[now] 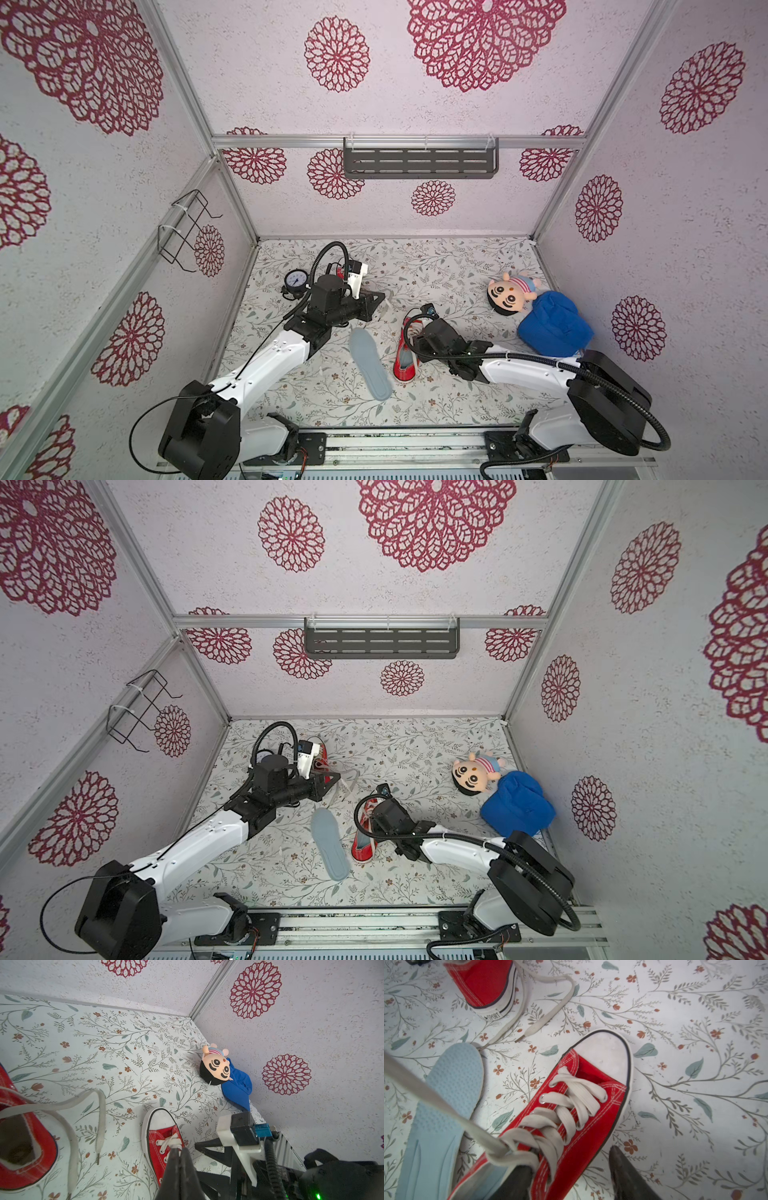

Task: Remove the insole from the shoe
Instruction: Untie the shoelace on the shoe.

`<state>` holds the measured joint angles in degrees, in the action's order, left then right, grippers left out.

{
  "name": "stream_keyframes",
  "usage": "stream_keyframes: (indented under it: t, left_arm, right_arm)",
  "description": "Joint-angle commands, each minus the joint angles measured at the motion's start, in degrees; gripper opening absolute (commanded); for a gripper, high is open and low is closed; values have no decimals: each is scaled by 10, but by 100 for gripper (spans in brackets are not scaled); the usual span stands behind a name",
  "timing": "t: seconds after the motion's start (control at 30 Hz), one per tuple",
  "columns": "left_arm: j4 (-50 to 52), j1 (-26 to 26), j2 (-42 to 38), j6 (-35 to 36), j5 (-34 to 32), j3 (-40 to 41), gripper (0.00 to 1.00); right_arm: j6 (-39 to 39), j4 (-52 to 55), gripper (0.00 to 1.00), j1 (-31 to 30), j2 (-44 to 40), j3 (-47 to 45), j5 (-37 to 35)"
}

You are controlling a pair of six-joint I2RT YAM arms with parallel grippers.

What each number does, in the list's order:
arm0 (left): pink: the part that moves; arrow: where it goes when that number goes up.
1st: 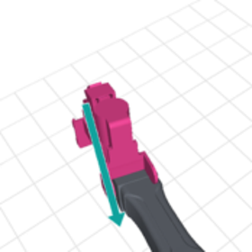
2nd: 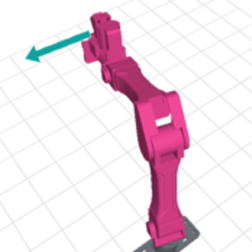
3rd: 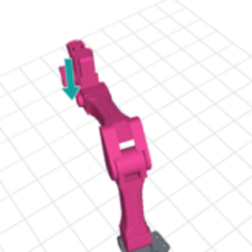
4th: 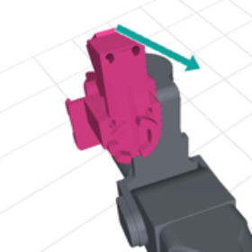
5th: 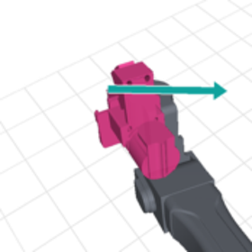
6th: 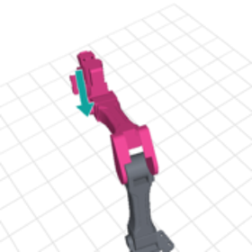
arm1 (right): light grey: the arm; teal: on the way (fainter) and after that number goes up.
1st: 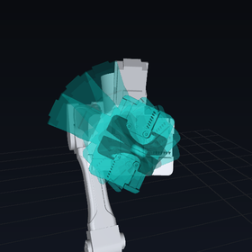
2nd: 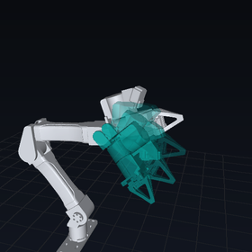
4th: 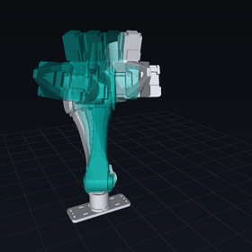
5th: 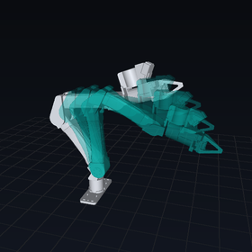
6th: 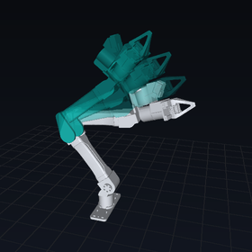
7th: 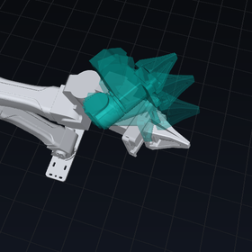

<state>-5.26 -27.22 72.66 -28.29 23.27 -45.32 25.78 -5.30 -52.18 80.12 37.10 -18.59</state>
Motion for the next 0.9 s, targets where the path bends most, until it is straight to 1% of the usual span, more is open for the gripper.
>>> stream_keyframes:
  t: [0.0,0.03,0.13,0.2,0.23,0.43,0.57,0.7,0.87]
  left_arm:
    - [-8,-2,-24,20,16,21,7]
    - [-10,-2,-30,22,18,28,15]
    - [-12,-1,-49,26,24,47,43]
    - [-12,0,-65,27,24,63,55]
    - [-13,-1,-73,25,25,73,57]
    - [-29,-16,-99,0,20,142,60]
    - [-44,-50,-90,-6,3,170,62]
    - [-77,-92,-49,-12,-24,173,63]
    - [-84,-133,37,-3,-50,130,62]
  right_arm:
    - [8,-78,55,0,-27,-9,-62]
    - [6,-94,55,0,-31,-14,-65]
    - [-2,-143,55,0,-35,-30,-66]
    - [-5,-164,55,0,-32,-35,-65]
    - [-8,-179,55,0,-29,-38,-64]
    - [-26,-228,55,0,-21,-38,-74]
    - [-48,-237,55,0,-35,-27,-82]
    - [-55,-257,55,0,-50,-28,-86]
    - [-43,-247,55,0,-44,-34,-83]
